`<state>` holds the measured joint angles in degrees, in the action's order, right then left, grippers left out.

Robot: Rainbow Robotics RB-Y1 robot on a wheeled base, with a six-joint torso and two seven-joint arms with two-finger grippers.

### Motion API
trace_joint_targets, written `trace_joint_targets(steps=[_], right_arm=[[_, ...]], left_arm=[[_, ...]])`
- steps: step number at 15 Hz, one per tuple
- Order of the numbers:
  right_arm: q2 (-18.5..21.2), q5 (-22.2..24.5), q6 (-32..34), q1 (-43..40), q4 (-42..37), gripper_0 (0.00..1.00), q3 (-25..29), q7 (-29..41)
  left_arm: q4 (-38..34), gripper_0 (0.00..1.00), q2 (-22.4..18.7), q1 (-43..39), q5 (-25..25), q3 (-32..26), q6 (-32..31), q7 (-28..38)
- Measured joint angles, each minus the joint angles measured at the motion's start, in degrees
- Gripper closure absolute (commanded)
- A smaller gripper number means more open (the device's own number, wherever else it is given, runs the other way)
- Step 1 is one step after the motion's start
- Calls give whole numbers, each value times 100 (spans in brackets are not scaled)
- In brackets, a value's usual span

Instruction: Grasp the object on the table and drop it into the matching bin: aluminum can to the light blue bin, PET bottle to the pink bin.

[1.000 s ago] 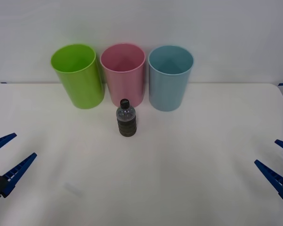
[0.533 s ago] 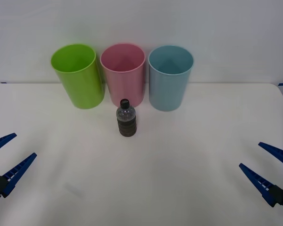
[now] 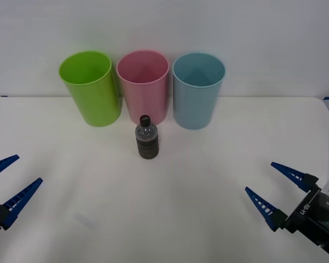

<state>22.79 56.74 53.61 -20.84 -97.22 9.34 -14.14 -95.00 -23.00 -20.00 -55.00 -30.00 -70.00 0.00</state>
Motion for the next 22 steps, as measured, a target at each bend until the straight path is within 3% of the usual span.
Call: trace_joint_targets(steps=[11,14,18,22], right_arm=[[-47,142,-1808,572,0,0,-1626,-230],[-261,369,-2372,944,110,0,-1992,-196],[-710,609,-2423,1736,956,0,-2131,-229],[-793,637,-2721,2225,1307,0,-2505,-240]], left_arm=[[0,0,0,0,0,0,0,0],[0,0,0,0,0,0,0,0],[0,0,0,-1,0,0,0,0],[0,0,0,-1,0,0,0,0]])
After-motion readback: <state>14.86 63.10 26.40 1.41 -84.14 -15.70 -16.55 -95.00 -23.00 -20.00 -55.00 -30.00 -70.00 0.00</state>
